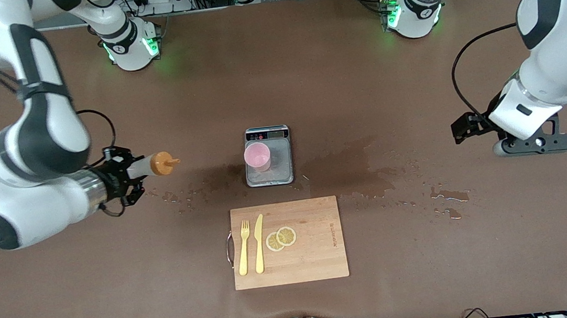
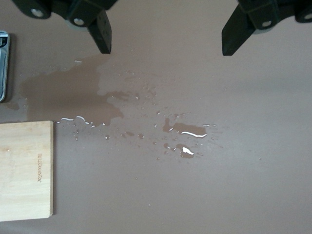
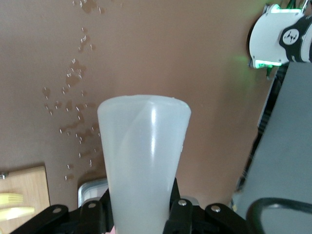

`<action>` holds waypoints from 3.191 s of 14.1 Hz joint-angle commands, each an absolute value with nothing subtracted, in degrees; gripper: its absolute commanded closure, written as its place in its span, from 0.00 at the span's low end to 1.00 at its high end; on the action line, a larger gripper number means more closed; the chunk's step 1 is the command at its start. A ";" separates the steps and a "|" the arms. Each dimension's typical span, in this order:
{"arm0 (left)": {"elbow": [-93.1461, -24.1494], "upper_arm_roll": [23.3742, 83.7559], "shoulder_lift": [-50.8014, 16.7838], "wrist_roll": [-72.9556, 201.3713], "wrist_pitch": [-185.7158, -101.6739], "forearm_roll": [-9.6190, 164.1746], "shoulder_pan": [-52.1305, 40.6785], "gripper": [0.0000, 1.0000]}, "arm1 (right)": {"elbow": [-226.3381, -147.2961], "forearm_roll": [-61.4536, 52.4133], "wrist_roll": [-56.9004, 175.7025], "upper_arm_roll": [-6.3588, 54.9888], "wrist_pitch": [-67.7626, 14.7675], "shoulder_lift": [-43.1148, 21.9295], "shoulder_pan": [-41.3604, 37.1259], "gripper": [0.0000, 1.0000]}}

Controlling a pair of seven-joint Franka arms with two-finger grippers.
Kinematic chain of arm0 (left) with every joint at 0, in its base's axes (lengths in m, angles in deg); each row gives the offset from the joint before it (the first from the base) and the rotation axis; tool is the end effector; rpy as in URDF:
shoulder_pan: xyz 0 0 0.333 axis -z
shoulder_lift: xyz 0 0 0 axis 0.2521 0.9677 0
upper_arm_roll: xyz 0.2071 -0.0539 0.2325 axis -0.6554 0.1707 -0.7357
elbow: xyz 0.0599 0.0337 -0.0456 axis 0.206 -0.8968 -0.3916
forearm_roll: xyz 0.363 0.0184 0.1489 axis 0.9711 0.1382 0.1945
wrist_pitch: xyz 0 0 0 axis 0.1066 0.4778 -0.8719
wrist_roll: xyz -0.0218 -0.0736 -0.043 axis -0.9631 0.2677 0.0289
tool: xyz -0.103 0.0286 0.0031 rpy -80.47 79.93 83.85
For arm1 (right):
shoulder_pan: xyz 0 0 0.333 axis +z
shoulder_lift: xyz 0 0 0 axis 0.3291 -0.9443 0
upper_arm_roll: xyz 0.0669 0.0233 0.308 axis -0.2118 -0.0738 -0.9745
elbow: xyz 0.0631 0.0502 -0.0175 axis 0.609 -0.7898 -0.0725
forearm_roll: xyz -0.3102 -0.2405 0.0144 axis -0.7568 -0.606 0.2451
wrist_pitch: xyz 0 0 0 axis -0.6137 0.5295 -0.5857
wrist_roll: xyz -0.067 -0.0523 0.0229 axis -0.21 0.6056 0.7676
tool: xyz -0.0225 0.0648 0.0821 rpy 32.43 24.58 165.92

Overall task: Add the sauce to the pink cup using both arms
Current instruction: 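Carry the bottle back with the right gripper while the left gripper retracts, then lower the bottle upright onto the table and open the right gripper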

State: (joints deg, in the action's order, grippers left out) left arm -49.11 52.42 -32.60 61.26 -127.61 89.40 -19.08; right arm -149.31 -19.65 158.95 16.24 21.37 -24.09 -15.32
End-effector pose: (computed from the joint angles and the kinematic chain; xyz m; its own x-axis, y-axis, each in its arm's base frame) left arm 0.6057 -0.1168 0.5426 0.9979 -0.0608 0.0217 -0.0608 -0.9982 0.0008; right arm 0.6618 0.1160 0.4358 -0.0237 -0.9350 -0.3539 -0.8428 -0.1717 0.5101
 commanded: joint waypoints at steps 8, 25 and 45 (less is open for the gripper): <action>-49.81 47.66 -39.46 62.75 -119.70 86.71 -14.98 0.00 | -156.95 -4.55 131.35 15.35 25.05 -25.53 -34.58 0.54; -48.23 40.25 -43.59 63.89 -115.92 85.65 -8.89 0.00 | -163.64 -0.31 94.77 15.96 24.26 -45.92 -50.68 0.47; -45.51 39.28 -43.25 63.27 -108.45 85.48 -9.68 0.00 | -150.83 -3.91 100.19 16.14 24.00 -42.68 -50.86 0.00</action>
